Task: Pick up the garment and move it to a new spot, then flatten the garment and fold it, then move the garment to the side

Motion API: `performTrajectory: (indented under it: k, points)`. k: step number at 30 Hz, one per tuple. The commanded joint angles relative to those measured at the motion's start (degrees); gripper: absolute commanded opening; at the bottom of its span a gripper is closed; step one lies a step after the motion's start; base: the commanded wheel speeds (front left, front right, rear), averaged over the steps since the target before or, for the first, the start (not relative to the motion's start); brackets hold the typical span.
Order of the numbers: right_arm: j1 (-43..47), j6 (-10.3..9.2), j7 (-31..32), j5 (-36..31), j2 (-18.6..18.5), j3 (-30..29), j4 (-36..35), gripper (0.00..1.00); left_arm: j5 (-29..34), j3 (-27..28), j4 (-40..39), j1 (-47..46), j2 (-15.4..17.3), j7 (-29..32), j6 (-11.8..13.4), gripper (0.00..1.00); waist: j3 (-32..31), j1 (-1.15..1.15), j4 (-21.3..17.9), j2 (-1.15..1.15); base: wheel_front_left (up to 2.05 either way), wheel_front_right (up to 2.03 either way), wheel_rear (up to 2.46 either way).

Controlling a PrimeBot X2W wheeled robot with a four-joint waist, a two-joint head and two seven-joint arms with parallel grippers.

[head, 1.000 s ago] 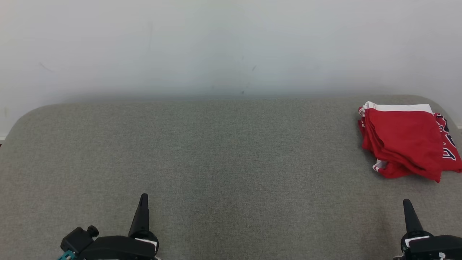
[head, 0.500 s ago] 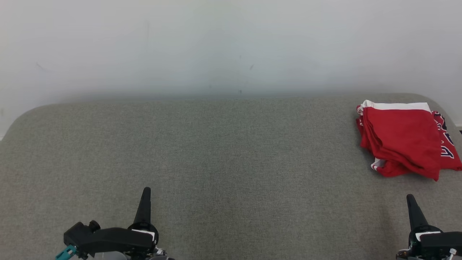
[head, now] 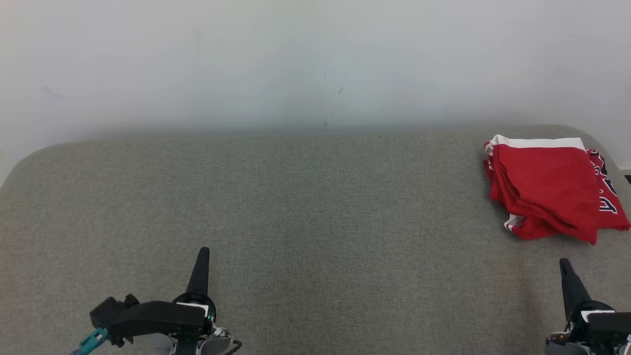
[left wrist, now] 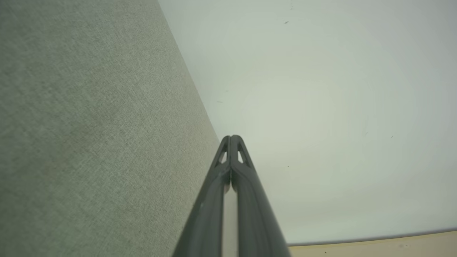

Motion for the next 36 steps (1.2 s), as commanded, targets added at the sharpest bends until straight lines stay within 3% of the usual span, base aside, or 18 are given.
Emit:
performTrajectory:
  k: [1,29,36]
  points:
    - [-0.98,-0.09,0.51,1.51,-0.05,-0.47,-0.06,0.0,-1.62,-0.11,0.15,-1.38,-0.11,0.21,0.0,0.0,0.03,0.0,-0.05,0.0,0.0,0.0,0.0]
    - [-3.21,-0.11,5.1,12.96,-0.04,-3.68,1.21,0.0,-13.46,-1.24,2.15,-4.61,-0.31,1.78,0.01,0.0,0.46,0.0,-0.89,0.0,0.0,0.0,0.0]
    - [-3.2,-0.11,5.07,12.95,-0.03,-3.68,1.22,0.0,-13.63,-1.25,2.17,-4.47,-0.31,1.76,0.01,0.0,0.48,0.0,-0.92,0.0,0.0,0.0,0.0]
